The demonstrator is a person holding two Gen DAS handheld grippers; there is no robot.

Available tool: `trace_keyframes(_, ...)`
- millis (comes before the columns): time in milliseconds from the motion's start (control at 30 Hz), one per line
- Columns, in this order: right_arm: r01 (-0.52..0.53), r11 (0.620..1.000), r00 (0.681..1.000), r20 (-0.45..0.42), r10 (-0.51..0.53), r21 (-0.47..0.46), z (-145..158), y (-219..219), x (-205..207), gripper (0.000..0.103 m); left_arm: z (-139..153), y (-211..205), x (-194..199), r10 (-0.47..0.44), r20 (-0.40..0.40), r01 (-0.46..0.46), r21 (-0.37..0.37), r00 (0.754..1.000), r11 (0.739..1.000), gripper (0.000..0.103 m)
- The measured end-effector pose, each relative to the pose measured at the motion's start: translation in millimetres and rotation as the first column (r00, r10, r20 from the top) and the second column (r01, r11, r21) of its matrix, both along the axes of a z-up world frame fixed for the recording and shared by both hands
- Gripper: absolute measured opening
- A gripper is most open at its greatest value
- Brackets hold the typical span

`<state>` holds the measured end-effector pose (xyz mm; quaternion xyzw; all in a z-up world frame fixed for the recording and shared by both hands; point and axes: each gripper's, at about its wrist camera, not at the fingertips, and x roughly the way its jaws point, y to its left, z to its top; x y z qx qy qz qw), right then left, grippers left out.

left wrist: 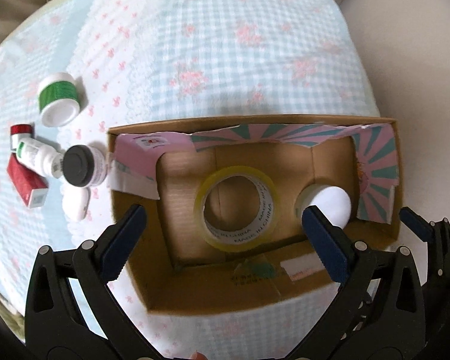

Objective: Organize rigid objects
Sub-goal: 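Lift both tools away from the box toward the remaining items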

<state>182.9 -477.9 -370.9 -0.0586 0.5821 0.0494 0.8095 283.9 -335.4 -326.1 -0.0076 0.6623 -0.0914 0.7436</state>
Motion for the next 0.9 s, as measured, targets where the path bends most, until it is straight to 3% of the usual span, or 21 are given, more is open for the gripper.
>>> trace_keyframes(233, 0.042, 0.999, 0.999, 0.03, -0.043, 0.026, 40.9, 7.9, -16.3, 0.103, 56.0, 15.1, -27.8, -0.002, 0.096, 0.006, -0.039, 0.995, 0.999, 0.103)
trace_keyframes(500, 0.058, 0.997, 0.991, 0.118, -0.064, 0.059, 104.4, 31.4, -51.9, 0.103, 131.6, 61.7, -71.2, 0.021, 0.233, -0.01, -0.049, 0.972, 0.999, 0.103)
trace_keyframes(667, 0.047, 0.998, 0.985, 0.165, -0.055, 0.05, 135.5, 61.3, -73.4, 0.103, 172.2, 107.7, -96.6, 0.049, 0.315, -0.041, -0.032, 0.948, 0.999, 0.103)
trace_keyframes(900, 0.065, 0.994, 0.974, 0.211, -0.082, 0.087, 169.0, 109.8, -82.4, 0.103, 194.7, 199.1, -107.1, 0.122, 0.328, -0.105, -0.067, 0.937, 0.992, 0.103)
